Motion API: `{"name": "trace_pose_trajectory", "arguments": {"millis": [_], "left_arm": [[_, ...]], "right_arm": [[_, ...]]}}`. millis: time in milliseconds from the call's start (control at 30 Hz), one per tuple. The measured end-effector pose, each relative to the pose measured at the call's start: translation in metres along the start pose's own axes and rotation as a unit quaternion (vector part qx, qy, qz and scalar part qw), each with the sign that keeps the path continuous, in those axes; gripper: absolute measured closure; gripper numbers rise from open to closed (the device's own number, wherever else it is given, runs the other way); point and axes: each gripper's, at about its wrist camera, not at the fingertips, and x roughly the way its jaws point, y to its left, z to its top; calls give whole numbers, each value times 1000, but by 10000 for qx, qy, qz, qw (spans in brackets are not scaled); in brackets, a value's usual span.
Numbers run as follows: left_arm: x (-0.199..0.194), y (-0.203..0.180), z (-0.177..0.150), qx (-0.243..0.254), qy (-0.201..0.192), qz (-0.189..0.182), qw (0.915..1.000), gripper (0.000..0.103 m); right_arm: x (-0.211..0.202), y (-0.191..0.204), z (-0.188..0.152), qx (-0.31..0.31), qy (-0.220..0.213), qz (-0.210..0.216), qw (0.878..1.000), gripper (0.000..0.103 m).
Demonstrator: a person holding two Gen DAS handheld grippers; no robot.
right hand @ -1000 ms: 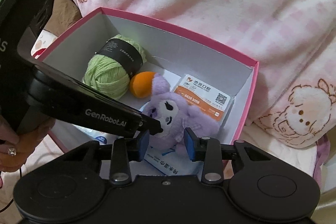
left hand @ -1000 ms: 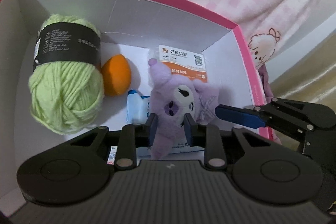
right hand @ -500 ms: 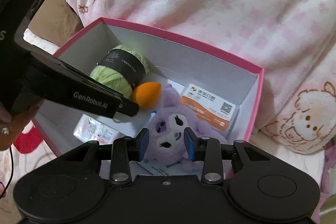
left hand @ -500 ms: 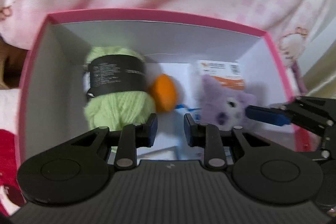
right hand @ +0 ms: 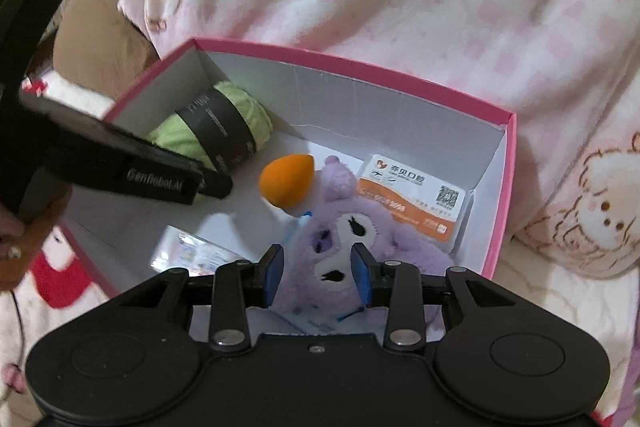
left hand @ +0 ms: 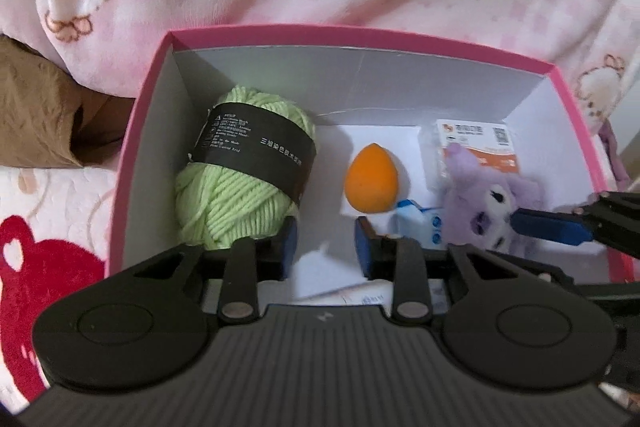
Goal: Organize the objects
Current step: 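Lower the plush toy beside the floss box and open the left gripper, then move the left tool to the gold-capped foundation bottle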
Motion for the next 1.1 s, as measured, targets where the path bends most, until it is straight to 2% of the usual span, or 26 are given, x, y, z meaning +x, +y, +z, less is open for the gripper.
{"name": "trace_pose_trajectory", "arguments": {"millis": [233,333,433,667,800,933,1100], "left_arm": [[-54,-9,-8,290,35,-106,9995,41],[-85,-13,-13,367,44,-97,9993,34],[-112,-18,-22,427,41,-150,9990,23],[-176,-32,-44,548,-78,78,9984,9],[-201,-38,-62,648,-91,52,9978,8],[-215,-38,-81,527,-88,-134,9985,8],[-212,-38,-103,457,-138,-219,9986,9]], "right_arm": [[-53,8,-14,336,-442,170,9983,46],[-79,17,-22,292,-564,209,9978,43],[-101,29,-26,191,-614,238,9976,41],[-155,54,-35,-17,-635,488,9968,34],[-178,69,-45,-311,-623,645,9955,28],[-191,78,-61,-593,-555,724,9941,24],[-191,80,-81,-764,-395,823,9929,23]]}}
